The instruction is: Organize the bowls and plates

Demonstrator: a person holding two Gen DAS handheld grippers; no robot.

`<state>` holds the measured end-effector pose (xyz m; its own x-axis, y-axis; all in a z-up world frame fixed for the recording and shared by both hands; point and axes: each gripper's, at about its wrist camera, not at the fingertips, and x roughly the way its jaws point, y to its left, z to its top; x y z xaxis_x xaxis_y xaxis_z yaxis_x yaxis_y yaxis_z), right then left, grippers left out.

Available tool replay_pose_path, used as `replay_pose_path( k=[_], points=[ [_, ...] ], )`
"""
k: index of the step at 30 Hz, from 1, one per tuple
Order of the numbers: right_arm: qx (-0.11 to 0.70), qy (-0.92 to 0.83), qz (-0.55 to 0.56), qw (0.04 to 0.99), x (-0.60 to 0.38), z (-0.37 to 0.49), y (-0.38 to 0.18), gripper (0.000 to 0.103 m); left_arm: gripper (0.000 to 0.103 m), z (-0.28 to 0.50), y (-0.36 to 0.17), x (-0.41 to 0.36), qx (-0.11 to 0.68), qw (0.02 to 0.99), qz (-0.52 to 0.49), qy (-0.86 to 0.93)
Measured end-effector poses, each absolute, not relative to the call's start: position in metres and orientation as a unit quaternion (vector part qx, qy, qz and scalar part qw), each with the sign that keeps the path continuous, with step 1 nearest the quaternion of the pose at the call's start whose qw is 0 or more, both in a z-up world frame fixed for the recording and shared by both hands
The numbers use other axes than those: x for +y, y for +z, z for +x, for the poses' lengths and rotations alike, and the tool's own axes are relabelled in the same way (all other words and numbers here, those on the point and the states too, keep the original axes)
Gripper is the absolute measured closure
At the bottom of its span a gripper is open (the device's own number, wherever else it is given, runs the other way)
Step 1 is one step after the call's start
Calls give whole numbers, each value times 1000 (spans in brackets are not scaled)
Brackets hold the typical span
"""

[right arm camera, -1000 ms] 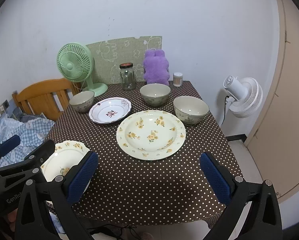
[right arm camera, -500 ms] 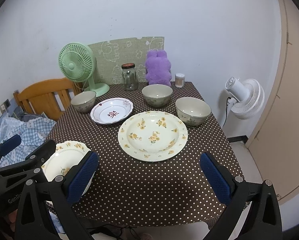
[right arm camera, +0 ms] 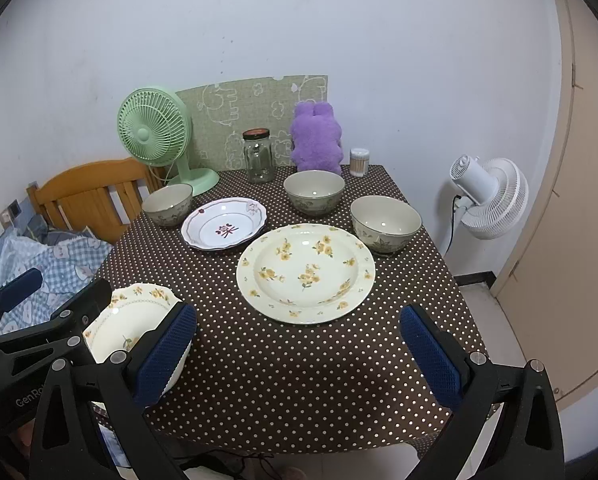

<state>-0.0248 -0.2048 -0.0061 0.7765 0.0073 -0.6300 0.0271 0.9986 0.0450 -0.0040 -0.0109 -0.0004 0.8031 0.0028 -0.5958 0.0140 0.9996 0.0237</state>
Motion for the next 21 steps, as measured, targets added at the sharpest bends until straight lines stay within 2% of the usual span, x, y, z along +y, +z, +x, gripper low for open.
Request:
replay_pose_path(
  k=[21],
  points=[
    [339, 0, 27, 940, -187, -7, 0, 1, 8, 12, 9, 5, 308, 951, 21, 13]
  ],
)
